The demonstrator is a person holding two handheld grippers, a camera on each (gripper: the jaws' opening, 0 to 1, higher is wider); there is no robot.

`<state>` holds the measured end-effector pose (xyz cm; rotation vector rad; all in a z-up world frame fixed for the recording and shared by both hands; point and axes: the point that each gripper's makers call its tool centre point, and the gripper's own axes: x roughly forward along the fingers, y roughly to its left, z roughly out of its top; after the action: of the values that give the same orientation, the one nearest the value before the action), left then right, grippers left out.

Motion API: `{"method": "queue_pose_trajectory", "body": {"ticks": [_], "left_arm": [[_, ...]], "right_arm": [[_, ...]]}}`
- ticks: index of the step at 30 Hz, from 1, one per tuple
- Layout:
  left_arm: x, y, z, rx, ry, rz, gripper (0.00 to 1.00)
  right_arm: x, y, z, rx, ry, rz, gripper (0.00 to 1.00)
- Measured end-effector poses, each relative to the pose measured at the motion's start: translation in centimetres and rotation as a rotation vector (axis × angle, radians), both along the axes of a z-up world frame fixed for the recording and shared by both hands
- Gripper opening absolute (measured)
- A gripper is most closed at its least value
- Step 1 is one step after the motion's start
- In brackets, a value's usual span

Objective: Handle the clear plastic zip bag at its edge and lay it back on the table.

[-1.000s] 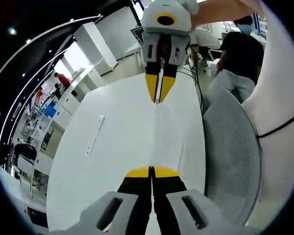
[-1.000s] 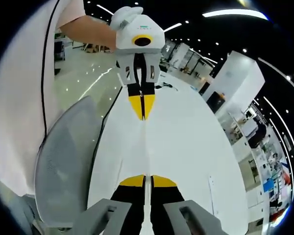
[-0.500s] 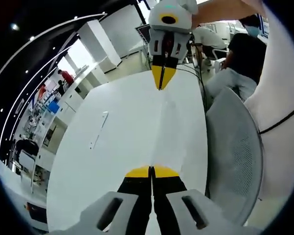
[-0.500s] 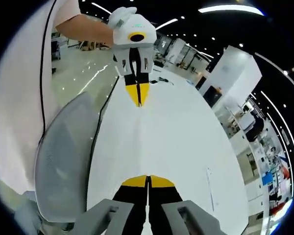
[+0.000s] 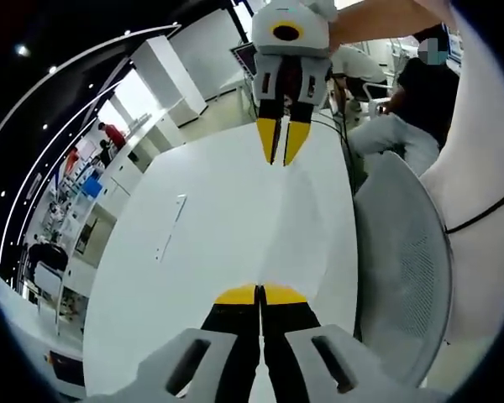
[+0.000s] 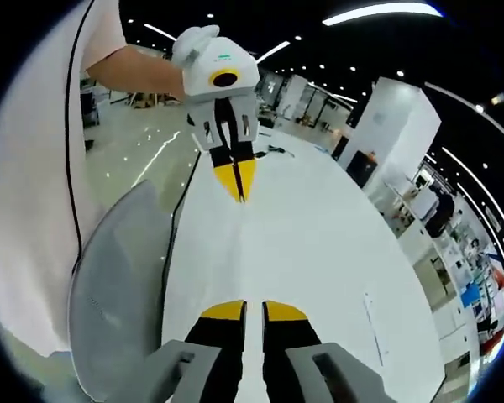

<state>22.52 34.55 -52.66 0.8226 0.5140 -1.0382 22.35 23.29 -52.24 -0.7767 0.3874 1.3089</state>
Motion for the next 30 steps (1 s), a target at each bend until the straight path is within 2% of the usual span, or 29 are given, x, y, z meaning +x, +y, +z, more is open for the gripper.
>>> {"method": "queue_pose_trajectory", "body": {"ticks": [8,17,30], "left_arm": [[0.2,-0.1,0.1,-0.002,-0.004,-0.002,0.00],[0.3,-0.2,0.2,-0.007,-0.008,-0.003,0.00],[0.4,-0.1,0.2,-0.013,-0.009,0.001,0.00]], "right_arm": [[-0.3,0.7,0.7,0.046,0.045,0.002,0.06],[-0.2,1.4,-0.3,0.015,0.040,0.022,0.04],[0.0,1.7,-0.6,0.001,0.038,0.030,0.01]]}}
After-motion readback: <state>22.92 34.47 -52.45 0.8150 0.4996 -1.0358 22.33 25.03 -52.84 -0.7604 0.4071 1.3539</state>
